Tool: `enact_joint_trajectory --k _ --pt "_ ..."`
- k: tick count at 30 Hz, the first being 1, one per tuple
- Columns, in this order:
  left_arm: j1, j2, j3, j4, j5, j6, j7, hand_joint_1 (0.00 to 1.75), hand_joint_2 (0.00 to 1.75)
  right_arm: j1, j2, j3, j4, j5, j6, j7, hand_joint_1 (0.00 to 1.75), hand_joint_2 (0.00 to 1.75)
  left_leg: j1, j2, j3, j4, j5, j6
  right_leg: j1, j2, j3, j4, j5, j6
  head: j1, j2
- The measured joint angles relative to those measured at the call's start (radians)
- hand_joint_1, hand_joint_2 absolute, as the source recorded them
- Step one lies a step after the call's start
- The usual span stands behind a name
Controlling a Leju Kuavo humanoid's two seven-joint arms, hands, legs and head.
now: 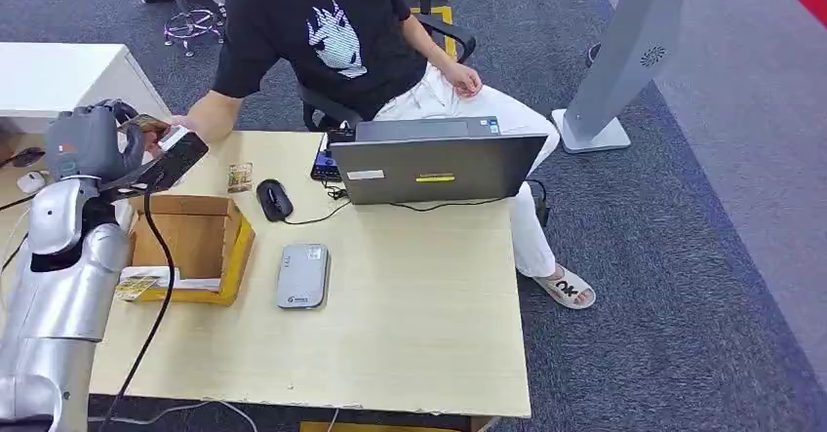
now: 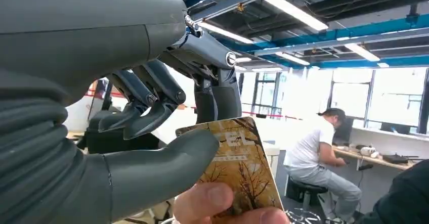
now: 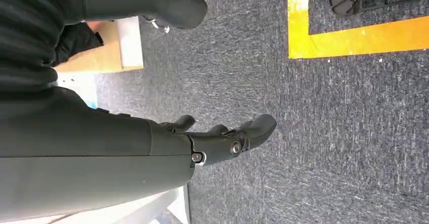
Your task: Pass the card to the sensor for recognition and then transmit it.
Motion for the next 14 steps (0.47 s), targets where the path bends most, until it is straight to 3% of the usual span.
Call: enact_joint_trajectory --k 14 --pt "-0.003 0.000 0.001 0.014 0.000 0.000 0.000 1.75 1.75 0.000 0.000 0.000 0.000 0.000 0.000 0.000 0.00 1.75 0.000 0.000 0.000 0.000 0.000 0.000 0.000 0.000 0.000 0.000 0.000 0.000 0.000 0.000"
